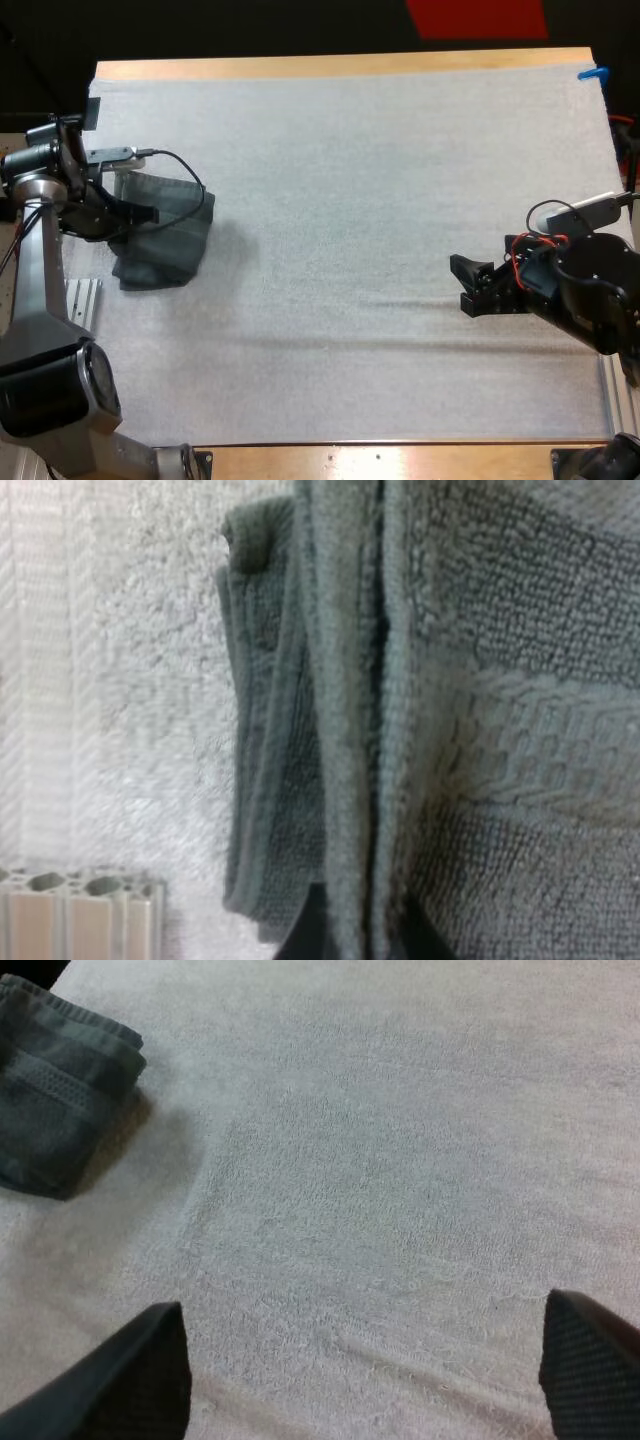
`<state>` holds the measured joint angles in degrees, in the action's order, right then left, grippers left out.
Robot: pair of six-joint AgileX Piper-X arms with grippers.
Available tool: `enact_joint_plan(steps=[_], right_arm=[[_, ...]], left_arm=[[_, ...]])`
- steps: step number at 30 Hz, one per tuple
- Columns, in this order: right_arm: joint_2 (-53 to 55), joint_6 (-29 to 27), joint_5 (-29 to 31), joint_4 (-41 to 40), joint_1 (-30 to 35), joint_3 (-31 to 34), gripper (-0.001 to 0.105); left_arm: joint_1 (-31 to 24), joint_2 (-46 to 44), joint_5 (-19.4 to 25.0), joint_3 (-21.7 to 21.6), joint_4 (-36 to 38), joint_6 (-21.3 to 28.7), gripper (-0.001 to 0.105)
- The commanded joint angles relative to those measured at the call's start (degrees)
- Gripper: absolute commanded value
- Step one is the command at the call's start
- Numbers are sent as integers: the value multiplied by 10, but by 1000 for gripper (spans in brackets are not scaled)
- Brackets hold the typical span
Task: Pick towel from pile fold and stack
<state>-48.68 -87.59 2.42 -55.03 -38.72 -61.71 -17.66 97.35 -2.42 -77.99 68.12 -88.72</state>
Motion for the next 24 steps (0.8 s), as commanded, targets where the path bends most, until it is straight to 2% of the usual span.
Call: enact_joint_plan(steps=[1, 6, 11, 20, 24], right_arm=[[1, 0, 3, 4, -1, 0, 70], [1, 0, 3, 4, -1, 0, 70], [1, 0, 3, 4, -1, 0, 70], [1, 0, 3, 4, -1, 0, 70], [1, 0, 3, 4, -1, 0, 70]], left_arm=[[-3, 0, -10, 5, -1, 3, 0], [-4, 16, -10, 21, -18, 1, 0], [-4, 38, 40, 21, -32, -15, 0], [-4, 74, 24, 21, -43, -15, 0], [-4, 75, 35, 20, -43, -13, 12]])
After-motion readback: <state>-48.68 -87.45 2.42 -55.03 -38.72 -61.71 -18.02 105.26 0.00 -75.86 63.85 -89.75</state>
